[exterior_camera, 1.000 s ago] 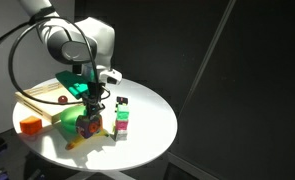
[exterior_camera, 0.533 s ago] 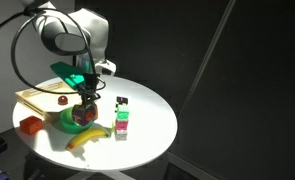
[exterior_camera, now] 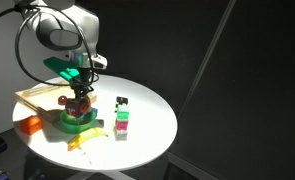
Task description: Put the soft orange block on the tray
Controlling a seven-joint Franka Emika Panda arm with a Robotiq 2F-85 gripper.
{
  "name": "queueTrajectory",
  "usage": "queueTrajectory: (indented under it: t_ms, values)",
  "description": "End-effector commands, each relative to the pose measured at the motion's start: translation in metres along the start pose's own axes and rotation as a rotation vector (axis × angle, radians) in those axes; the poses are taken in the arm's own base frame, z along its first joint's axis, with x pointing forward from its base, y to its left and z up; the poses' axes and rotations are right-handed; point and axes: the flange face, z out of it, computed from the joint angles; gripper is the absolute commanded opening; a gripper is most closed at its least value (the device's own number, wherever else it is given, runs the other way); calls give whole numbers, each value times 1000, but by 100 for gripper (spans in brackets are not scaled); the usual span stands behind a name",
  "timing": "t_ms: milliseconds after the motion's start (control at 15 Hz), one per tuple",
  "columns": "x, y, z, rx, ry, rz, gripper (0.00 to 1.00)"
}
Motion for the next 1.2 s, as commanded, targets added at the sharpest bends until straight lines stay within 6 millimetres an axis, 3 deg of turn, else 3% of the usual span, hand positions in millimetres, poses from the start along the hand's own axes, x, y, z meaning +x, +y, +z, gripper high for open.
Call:
queueTrajectory:
  t_ms: [0,400,467,1133]
  values:
    - [-1,-21,-6,-10,20,-46,5]
    - [0,-48,-8,7,28,-87,5]
    - [3,-43,0,4,7,-87,14]
    - [3,-47,-1,5,9,-94,14]
